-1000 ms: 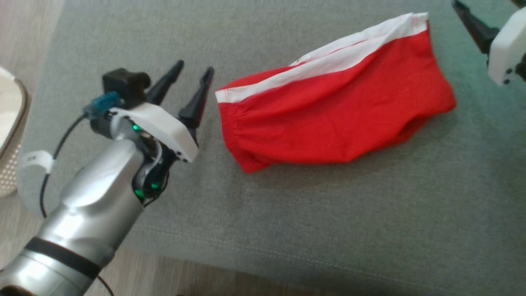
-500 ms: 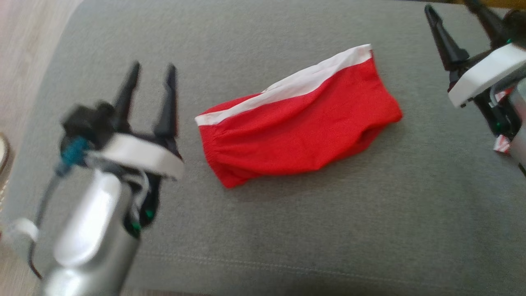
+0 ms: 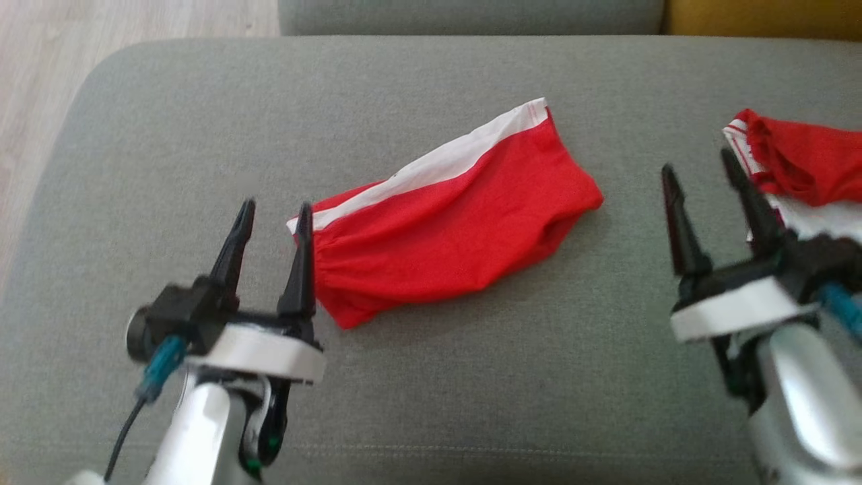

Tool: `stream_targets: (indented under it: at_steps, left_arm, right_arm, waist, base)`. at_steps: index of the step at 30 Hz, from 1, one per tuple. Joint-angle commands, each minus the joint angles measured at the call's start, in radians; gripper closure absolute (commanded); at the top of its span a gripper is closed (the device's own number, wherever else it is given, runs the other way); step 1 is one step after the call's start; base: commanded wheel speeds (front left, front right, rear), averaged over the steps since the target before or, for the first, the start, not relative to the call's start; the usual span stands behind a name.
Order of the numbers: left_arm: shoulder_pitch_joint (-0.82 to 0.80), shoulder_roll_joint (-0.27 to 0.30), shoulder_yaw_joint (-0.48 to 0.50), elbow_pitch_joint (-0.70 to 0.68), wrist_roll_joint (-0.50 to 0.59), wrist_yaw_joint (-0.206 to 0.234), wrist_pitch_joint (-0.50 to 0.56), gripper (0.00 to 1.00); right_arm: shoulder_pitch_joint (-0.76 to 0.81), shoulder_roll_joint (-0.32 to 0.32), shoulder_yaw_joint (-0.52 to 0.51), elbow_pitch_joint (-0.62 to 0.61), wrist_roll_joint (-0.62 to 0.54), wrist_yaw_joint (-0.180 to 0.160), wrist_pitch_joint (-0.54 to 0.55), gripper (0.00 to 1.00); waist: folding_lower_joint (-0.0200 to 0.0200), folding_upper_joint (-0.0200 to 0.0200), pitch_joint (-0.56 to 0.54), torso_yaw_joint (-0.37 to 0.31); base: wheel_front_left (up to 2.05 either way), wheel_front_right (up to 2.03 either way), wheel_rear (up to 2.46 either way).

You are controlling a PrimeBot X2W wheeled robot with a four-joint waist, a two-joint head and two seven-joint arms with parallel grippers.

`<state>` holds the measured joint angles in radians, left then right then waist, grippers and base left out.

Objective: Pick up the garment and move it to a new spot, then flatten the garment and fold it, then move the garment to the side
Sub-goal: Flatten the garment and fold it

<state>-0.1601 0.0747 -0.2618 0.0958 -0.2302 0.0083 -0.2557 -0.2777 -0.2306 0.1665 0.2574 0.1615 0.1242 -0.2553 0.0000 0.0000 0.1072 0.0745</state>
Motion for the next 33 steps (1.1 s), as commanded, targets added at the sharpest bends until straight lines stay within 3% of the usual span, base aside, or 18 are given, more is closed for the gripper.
stream_targets:
  at_steps: [1, 8, 22, 28, 33]
  left_arm:
    - [-0.018, 0.005, 0.050, -0.044, 0.007, -0.004, -0.006, 0.00]
    - [0.052, -0.021, 0.089, -0.062, 0.043, -0.044, -0.006, 0.00]
    - [0.073, -0.024, 0.083, -0.058, -0.003, -0.050, -0.006, 0.00]
    - [0.063, -0.024, 0.078, -0.047, -0.052, -0.045, -0.006, 0.00]
    - [0.040, -0.024, 0.069, -0.046, -0.059, -0.051, -0.006, 0.00]
  right_arm:
    - [-0.008, 0.009, 0.004, -0.049, -0.014, 0.007, -0.006, 0.00]
    - [0.110, 0.085, -0.031, -0.117, -0.135, 0.007, -0.006, 0.00]
    - [0.135, 0.109, -0.063, -0.102, -0.155, 0.007, -0.006, 0.00]
    - [0.102, 0.148, -0.045, 0.006, 0.003, 0.007, -0.001, 0.00]
    - [0.015, 0.169, -0.052, 0.115, 0.253, 0.007, 0.102, 0.00]
  waist:
    - [0.0000, 0.0000, -0.005, -0.006]
    - [0.0000, 0.0000, -0.012, -0.018]
    - [0.0000, 0.0000, -0.012, -0.010]
    - [0.0000, 0.0000, 0.020, 0.012]
    - [0.0000, 0.0000, 0.057, 0.043]
  base:
    - [0.00, 0.00, 0.00]
    - [0.00, 0.00, 0.00]
    - [0.00, 0.00, 0.00]
    - [0.00, 0.00, 0.00]
    - [0.00, 0.00, 0.00]
